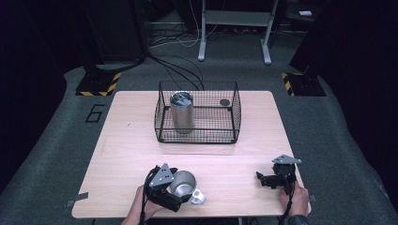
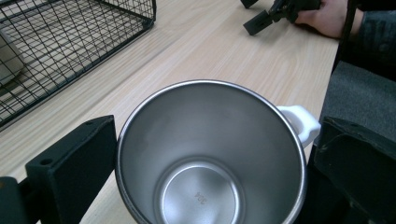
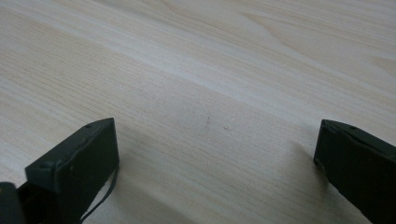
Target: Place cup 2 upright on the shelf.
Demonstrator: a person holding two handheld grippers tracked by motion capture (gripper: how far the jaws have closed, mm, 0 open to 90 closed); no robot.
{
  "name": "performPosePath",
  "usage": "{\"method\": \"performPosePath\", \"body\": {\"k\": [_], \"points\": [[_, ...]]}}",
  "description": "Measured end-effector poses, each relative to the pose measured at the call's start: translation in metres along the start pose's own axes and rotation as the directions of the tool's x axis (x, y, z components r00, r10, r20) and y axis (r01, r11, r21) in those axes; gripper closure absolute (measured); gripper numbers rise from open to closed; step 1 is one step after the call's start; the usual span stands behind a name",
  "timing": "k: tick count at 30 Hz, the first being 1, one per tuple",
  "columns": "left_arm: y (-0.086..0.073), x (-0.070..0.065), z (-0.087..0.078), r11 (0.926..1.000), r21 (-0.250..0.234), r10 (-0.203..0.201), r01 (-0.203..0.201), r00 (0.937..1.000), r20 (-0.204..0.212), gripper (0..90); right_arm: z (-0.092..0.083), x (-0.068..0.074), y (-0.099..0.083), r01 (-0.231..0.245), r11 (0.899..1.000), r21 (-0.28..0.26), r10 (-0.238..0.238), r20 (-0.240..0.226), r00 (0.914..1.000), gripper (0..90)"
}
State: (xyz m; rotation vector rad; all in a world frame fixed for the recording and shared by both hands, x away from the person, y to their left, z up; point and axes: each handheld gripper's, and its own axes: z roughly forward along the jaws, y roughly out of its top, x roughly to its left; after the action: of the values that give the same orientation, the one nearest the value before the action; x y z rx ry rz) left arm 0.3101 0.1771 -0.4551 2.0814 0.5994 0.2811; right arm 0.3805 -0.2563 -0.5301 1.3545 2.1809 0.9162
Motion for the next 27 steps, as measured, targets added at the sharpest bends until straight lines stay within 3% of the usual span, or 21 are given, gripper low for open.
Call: {"method": "performPosePath", "body": {"k": [11, 23, 27], "points": [[-0.0059, 0.0030, 0.0069, 0.9997, -0.015, -0.019, 0.019, 0.9998, 0.005, 5.6, 0.0000, 0.0001, 0.0000, 0.000, 1.000, 0.000, 0.000, 0.000, 1.0000, 0.0], [-0.0048, -0.0017, 0.0068, 0.9997, -0.023, 0.010, -0.010, 0.9993, -0.036, 6.4, 0.0000, 0.0001, 0.0000, 0.000, 1.000, -0.001, 0.000, 0.000, 1.0000, 0.0], [-0.0019, 0.0003, 0.0047, 0.9992, -0.039, -0.009, 0.008, 0.9994, -0.033, 6.4, 0.0000, 0.0000, 0.0000, 0.000, 1.000, 0.000, 0.000, 0.000, 1.0000, 0.0]]}}
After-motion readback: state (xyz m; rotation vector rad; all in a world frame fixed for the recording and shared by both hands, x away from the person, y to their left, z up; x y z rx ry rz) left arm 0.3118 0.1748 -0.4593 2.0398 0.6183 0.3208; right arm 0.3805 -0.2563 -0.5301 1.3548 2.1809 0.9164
